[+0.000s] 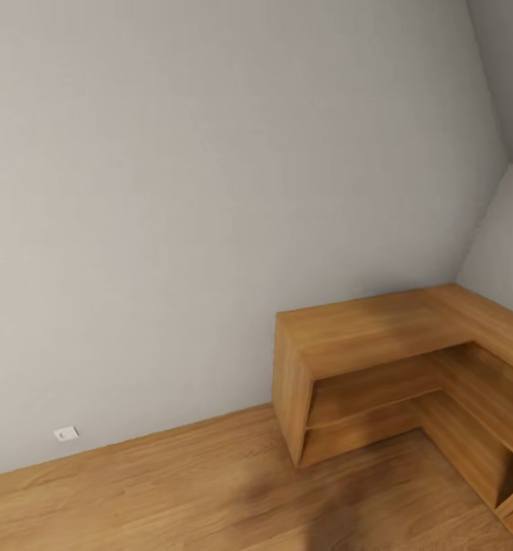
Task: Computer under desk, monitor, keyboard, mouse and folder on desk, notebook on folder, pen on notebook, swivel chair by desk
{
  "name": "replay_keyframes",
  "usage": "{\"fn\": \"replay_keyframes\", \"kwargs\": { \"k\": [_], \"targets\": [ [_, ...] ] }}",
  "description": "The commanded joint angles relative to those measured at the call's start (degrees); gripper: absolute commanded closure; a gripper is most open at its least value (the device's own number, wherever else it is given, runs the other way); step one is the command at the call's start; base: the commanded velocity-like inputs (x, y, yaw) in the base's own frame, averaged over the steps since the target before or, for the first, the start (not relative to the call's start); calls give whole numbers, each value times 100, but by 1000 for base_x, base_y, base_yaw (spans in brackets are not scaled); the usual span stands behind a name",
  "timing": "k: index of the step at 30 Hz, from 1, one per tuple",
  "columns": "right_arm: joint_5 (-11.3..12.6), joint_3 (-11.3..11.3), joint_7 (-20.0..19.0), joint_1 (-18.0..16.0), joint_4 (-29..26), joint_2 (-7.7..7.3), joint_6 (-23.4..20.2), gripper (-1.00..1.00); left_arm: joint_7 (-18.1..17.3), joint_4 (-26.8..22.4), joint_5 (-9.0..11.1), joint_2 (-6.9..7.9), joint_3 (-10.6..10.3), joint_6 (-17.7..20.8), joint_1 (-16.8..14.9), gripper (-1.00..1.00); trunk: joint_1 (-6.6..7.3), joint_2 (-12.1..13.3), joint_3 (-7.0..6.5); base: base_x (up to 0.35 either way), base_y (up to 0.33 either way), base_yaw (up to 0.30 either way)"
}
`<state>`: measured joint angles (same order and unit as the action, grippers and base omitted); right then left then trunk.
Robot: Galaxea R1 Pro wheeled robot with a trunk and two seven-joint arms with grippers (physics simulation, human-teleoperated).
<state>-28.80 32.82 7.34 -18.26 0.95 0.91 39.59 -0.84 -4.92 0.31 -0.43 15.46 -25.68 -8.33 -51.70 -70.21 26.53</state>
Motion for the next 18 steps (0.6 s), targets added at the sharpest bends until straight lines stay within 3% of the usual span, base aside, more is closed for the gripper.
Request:
{"fn": "replay_keyframes", "kwargs": {
  "k": [1, 6, 14, 18],
  "targets": [
    [-33, 22, 49, -6, 10, 4, 16, -100, -10, 1, 3, -1, 18, -18, -2, -100, 0, -3, 2, 54, 0, -259],
    [7, 22, 49, -4, 11, 22, 21, -100, -13, 6, 4, -8, 18, -31, -2, -100, 0, -3, -9, 219, 0, -175],
    [15, 20, 49, -8, 11, 39, 22, -100, -13, 4, 4, 14, 20, -40, -2, -100, 0, -3, -12, 307, 0, -30],
    [15, 22, 49, -6, 11, 51, 22, -100, -12, 2, 4, 5, 15, -35, -2, -100, 0, -3, -12, 104, 0, -160]
  ]
}}
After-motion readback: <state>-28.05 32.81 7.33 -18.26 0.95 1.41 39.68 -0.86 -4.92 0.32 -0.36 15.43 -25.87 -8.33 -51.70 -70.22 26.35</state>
